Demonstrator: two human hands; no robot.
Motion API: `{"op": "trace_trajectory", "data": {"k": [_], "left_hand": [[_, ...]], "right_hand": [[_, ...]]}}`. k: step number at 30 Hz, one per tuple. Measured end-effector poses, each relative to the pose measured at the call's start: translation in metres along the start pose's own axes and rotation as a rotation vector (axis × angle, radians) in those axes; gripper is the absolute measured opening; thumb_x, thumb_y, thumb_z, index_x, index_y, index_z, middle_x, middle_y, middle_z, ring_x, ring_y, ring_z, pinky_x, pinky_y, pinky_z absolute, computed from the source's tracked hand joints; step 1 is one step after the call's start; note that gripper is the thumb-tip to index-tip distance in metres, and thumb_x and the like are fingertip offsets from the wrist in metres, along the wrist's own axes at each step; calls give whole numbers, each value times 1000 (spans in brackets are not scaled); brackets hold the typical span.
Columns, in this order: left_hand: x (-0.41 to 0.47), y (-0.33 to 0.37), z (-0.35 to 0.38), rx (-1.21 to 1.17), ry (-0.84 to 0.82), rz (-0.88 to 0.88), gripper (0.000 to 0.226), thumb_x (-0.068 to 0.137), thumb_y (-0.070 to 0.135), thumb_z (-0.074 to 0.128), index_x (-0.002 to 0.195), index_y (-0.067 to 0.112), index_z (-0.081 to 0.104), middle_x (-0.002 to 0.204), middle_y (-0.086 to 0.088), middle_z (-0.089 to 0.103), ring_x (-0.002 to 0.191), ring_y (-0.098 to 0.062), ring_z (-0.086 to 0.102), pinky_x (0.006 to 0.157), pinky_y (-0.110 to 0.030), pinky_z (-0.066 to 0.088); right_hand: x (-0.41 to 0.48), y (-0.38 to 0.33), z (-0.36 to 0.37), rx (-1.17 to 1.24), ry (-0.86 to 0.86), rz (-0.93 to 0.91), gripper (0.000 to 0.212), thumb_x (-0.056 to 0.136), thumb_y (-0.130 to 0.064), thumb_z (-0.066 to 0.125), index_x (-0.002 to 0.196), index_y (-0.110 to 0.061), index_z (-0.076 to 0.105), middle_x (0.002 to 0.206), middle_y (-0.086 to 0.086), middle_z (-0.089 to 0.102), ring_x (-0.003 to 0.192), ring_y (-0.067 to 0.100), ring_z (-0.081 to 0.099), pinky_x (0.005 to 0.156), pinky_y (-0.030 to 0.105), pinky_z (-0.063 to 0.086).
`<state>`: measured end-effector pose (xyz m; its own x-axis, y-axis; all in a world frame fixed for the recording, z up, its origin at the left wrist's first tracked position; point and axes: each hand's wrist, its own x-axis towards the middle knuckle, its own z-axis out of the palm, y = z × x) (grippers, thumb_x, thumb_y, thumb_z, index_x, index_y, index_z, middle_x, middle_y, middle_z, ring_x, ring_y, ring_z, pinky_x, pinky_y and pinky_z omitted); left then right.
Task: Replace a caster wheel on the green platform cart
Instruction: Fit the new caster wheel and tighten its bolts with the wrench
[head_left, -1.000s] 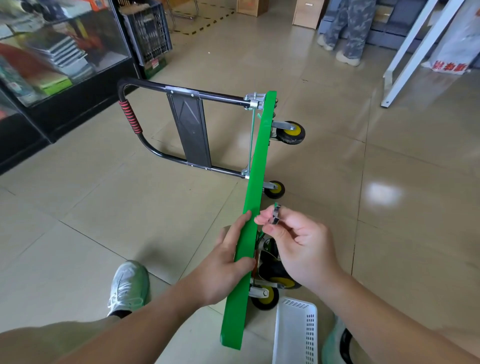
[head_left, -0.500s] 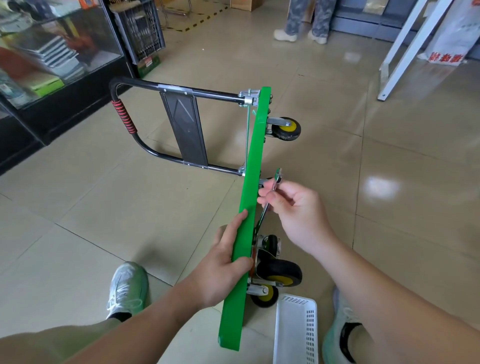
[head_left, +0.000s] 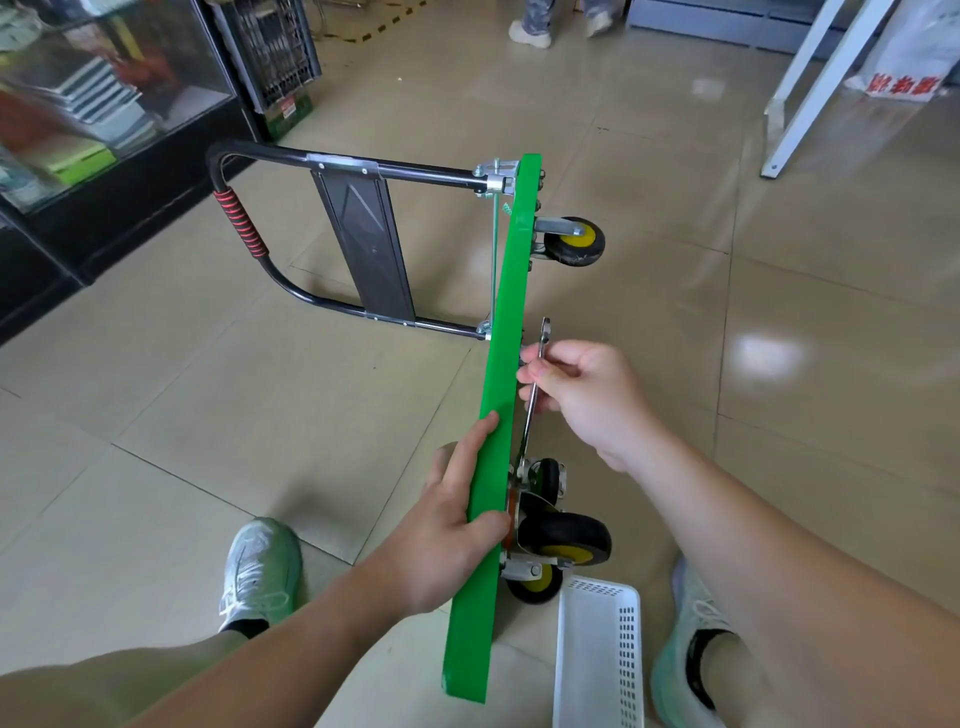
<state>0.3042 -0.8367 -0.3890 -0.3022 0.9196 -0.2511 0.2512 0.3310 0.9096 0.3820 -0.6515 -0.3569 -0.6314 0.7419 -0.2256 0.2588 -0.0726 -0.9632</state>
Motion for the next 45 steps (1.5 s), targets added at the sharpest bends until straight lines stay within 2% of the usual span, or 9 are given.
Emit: {"op": "trace_trajectory", "data": {"k": [5, 12, 20, 25, 29, 34, 37, 40, 45], "left_hand": [[-2, -1, 3, -20, 25, 4, 84, 82, 37, 53, 139, 79, 9, 132, 22, 37, 106, 1, 53, 100, -33, 49], [-1, -4, 7, -55, 62, -11, 86, 82, 33, 53, 152, 63, 13, 132, 10, 40, 97, 13, 50, 82, -1, 40], [-1, -7, 7, -50, 76, -19, 88, 81, 35, 52, 157, 57, 12, 133, 5, 42, 105, 11, 49, 83, 0, 37], [-1, -6, 6, -56, 50, -17, 89, 81, 36, 53, 156, 59, 10, 133, 8, 40, 106, 7, 51, 90, -9, 43], [0, -4, 5, -60, 30, -15, 88, 81, 36, 53, 153, 62, 11, 135, 15, 37, 107, 8, 51, 94, -14, 45], [-1, -3, 4, -69, 18, -2, 86, 82, 34, 54, 150, 66, 11, 133, 18, 38, 104, -3, 55, 94, -24, 49], [-1, -4, 3, -63, 10, 1, 86, 83, 33, 54, 149, 67, 11, 133, 18, 38, 104, -4, 54, 93, -24, 50], [-1, -4, 2, -56, 2, 0, 86, 84, 33, 54, 150, 67, 10, 133, 19, 37, 103, -3, 53, 89, -19, 49], [0, -5, 3, -51, 3, -4, 86, 83, 34, 53, 148, 69, 9, 133, 19, 37, 104, -5, 53, 91, -23, 49]], "right_hand": [[-22, -6, -7, -3, 53, -165, 25, 96, -4, 63, 96, -27, 71, 86, -2, 77, 85, 15, 76, 85, 36, 61], [-71, 5, -7, 41, 36, -383, 30, 90, 7, 68, 99, -22, 74, 97, 0, 78, 96, 15, 75, 90, 29, 59], [-76, 27, 8, -141, 84, -636, 24, 87, -3, 68, 108, -13, 76, 105, 2, 76, 102, 13, 73, 89, 41, 61], [-65, 19, 10, -57, 114, -544, 26, 87, -3, 69, 103, -24, 75, 98, -5, 77, 96, 12, 75, 92, 36, 60], [-43, 8, 9, -17, 84, -309, 33, 93, -1, 67, 96, -34, 72, 96, -6, 77, 91, 12, 75, 89, 31, 59], [1, 8, 0, 44, 98, 46, 14, 101, -9, 59, 101, -19, 68, 100, 6, 74, 78, 10, 74, 67, 21, 59], [22, 19, -2, 75, 65, 191, 10, 100, -11, 62, 105, -8, 69, 103, 12, 71, 82, 19, 72, 69, 27, 60], [32, 22, -1, 88, 49, 246, 17, 99, -9, 63, 111, 0, 68, 100, 13, 70, 82, 25, 72, 74, 35, 62], [21, 1, -9, 152, 103, 167, 11, 98, -9, 63, 105, -2, 69, 92, 11, 71, 74, 21, 73, 71, 32, 62]]}}
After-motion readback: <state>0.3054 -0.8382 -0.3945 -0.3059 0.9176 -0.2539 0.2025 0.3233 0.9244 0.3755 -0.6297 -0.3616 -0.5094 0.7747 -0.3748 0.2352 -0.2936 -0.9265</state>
